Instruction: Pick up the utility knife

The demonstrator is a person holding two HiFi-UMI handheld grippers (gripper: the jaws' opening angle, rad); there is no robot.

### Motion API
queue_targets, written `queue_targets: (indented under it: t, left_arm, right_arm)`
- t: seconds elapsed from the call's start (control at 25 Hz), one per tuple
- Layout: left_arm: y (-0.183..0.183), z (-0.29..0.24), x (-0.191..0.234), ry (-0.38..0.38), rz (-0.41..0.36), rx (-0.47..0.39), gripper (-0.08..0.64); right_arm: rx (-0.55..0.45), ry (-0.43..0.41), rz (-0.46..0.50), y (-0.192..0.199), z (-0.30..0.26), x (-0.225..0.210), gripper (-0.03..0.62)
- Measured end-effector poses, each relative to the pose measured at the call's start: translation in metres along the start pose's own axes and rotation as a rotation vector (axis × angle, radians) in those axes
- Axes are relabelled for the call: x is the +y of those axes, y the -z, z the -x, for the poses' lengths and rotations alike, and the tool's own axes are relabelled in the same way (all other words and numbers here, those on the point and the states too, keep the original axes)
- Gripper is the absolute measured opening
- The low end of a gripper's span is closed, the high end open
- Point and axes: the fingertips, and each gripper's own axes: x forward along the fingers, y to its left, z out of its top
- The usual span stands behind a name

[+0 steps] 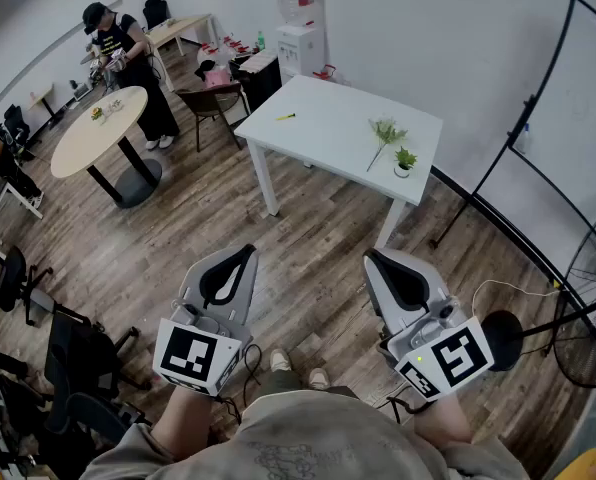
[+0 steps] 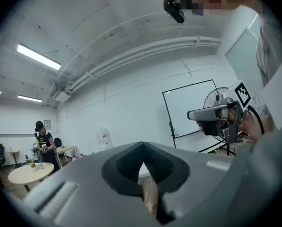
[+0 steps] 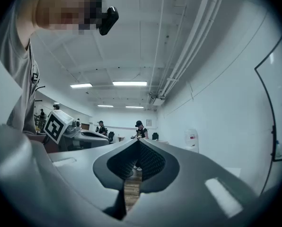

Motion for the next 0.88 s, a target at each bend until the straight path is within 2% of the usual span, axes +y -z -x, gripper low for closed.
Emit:
queue_targets:
  t: [0.16,0.36,0.48,0.88]
  left_arm:
    - [0.002,0.001,-0.006,0.010,0.007,0.011,0.000]
    - [0.001,0.003,-0.009,0.021,-0.004,0.007,0.000]
    - [0.005,0.004,-0.005,0.020,0.006,0.010,0.000]
    - [0.021,0.010,0.038,-0.029,0.043,0.015,0.000]
  right_arm:
    - [0.008,-0.001,0.001,-0.003,0.005,0.001,0.026]
    - [-0.020,-0.007,-0.058,-0.005,0.009,0.002,0.028]
    - [0.002,-0.011,-0.039,-0.001,0.003,0.006,0.028]
    - [0.034,-0.017,-0.030,0.009,-0.029,0.014,0.028]
